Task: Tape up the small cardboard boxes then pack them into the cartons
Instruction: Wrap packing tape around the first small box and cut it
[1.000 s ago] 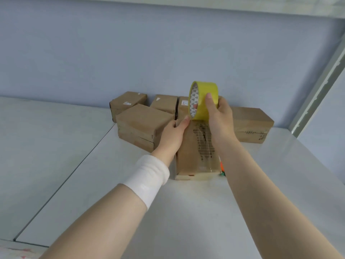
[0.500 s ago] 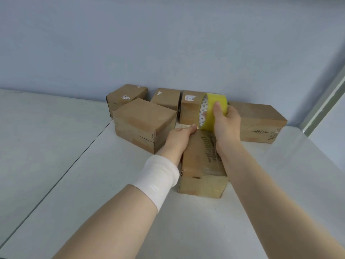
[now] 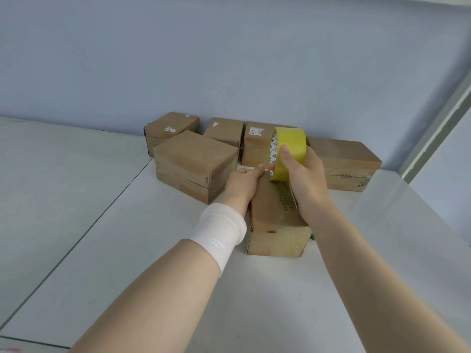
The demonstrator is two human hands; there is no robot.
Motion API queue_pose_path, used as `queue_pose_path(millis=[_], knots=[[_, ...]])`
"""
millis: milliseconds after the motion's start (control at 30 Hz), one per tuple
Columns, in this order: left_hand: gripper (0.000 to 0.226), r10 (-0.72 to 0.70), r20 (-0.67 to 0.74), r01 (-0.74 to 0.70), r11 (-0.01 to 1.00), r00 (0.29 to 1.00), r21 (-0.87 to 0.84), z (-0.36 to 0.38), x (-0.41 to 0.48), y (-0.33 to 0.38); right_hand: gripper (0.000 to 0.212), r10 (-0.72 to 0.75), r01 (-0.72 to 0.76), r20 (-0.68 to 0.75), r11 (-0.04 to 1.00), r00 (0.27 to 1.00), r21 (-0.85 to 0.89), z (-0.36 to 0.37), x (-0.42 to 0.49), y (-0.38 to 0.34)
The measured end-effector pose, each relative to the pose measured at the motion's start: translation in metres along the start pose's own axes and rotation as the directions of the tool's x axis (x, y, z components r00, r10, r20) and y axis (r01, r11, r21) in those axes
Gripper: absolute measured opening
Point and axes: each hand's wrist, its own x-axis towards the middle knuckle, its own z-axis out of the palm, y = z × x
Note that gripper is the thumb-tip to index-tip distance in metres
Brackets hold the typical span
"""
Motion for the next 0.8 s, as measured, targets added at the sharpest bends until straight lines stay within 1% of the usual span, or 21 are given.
queue_pose_path(millis=[67, 133, 167, 233, 267, 400, 500, 600, 767, 800], knots=[[0.023, 0.001, 0.001, -0.001, 1.000, 1.000, 0.010, 0.000, -0.002, 0.001, 0.008, -0.005, 0.005, -0.008, 1.000, 1.000, -0.019, -0.004, -0.007, -0.005], [0.026, 0.011, -0.013, -0.011, 0.999, 1.000, 0.036, 0.003, -0.002, -0.002, 0.009, -0.015, 0.015, -0.017, 1.000, 1.000, 0.000, -0.008, -0.017, -0.010], [0.025, 0.024, -0.038, -0.023, 0.999, 0.999, 0.035, 0.005, -0.002, -0.002, 0.011, -0.029, 0.029, -0.011, 1.000, 1.000, 0.012, -0.011, -0.023, -0.014], [0.027, 0.037, -0.094, -0.034, 0.999, 0.995, 0.025, 0.009, -0.003, -0.003, 0.018, -0.058, 0.058, 0.018, 0.998, 0.998, -0.024, -0.016, -0.038, -0.021], [0.029, 0.033, -0.109, -0.030, 0.999, 0.994, 0.032, 0.010, -0.003, -0.003, 0.021, -0.049, 0.050, 0.021, 0.998, 0.999, -0.032, -0.020, -0.046, -0.022], [0.030, 0.030, -0.121, -0.030, 1.000, 0.992, 0.003, 0.012, -0.007, -0.002, 0.025, 0.071, -0.072, 0.017, 0.995, 0.997, 0.070, -0.040, -0.076, -0.024], [0.030, 0.040, -0.111, -0.038, 0.999, 0.993, 0.023, 0.014, -0.009, -0.002, 0.023, 0.131, -0.130, -0.003, 0.987, 0.991, 0.089, -0.049, -0.089, -0.029], [0.035, 0.019, -0.112, -0.013, 0.998, 0.994, 0.058, 0.015, -0.010, 0.002, 0.025, 0.157, -0.157, 0.013, 0.987, 0.988, 0.036, -0.057, -0.093, -0.036], [0.030, -0.006, -0.076, 0.008, 1.000, 0.997, 0.026, 0.014, -0.008, 0.002, 0.029, 0.221, -0.217, 0.118, 0.975, 0.968, -0.045, -0.067, -0.110, -0.034], [0.030, -0.007, -0.074, 0.008, 1.000, 0.997, 0.023, 0.013, -0.008, 0.001, 0.030, 0.233, -0.228, 0.118, 0.972, 0.965, -0.053, -0.069, -0.113, -0.031]])
